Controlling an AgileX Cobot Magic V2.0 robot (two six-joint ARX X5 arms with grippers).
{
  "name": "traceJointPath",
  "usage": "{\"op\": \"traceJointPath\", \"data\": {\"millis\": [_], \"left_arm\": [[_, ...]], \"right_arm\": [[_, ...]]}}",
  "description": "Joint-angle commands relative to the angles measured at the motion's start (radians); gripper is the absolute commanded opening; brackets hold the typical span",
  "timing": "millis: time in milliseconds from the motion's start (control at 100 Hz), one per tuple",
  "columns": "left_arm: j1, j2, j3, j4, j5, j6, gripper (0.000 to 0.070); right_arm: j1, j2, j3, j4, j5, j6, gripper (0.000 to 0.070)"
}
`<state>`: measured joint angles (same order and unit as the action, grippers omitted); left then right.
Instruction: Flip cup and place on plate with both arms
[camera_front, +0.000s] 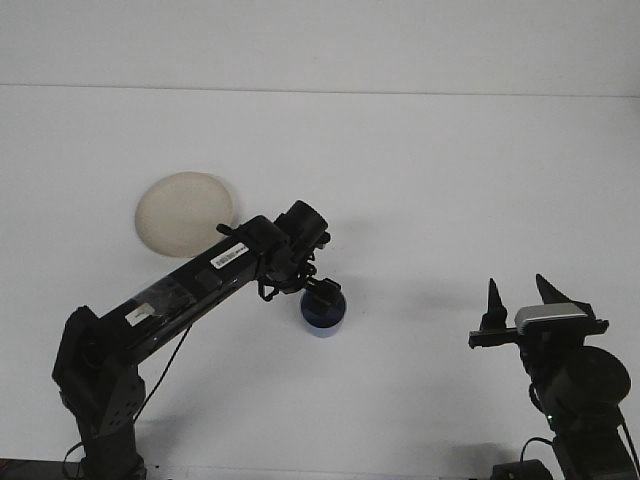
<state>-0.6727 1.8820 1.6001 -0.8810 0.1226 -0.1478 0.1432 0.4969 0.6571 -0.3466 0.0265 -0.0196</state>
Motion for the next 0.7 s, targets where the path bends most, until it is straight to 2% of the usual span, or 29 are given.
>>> {"op": "traceJointPath", "data": {"millis": [0,80,310,480,690], "left_arm": [[-0.01,0.017,0.022,0.005,-0.004,0.006,0.0231],[-0.009,0.017,0.022,0.011,-0.004,0.01,0.0],[-0.012,0.017,0.022,0.01,-0.004,0.034,0.0009],[0.004,0.003,0.05,-0.057,-0.007,0.064,0.0009],[0.087,-0.033,0.191,-0.18,-0.113,0.106,0.0009]], "right_arm": [[0.001,0.002,0.004,0.009,0.001,-0.008,0.0451],[0.001,0.002,0.004,0.009,0.001,-0.008,0.0451],[0.001,0.002,0.004,0.009,0.001,-0.01,0.0451],[0.002,0.002,0.004,0.009,0.001,-0.011,0.0451],[0.001,0.002,0.004,0.009,0.001,-0.013,0.0451]]}}
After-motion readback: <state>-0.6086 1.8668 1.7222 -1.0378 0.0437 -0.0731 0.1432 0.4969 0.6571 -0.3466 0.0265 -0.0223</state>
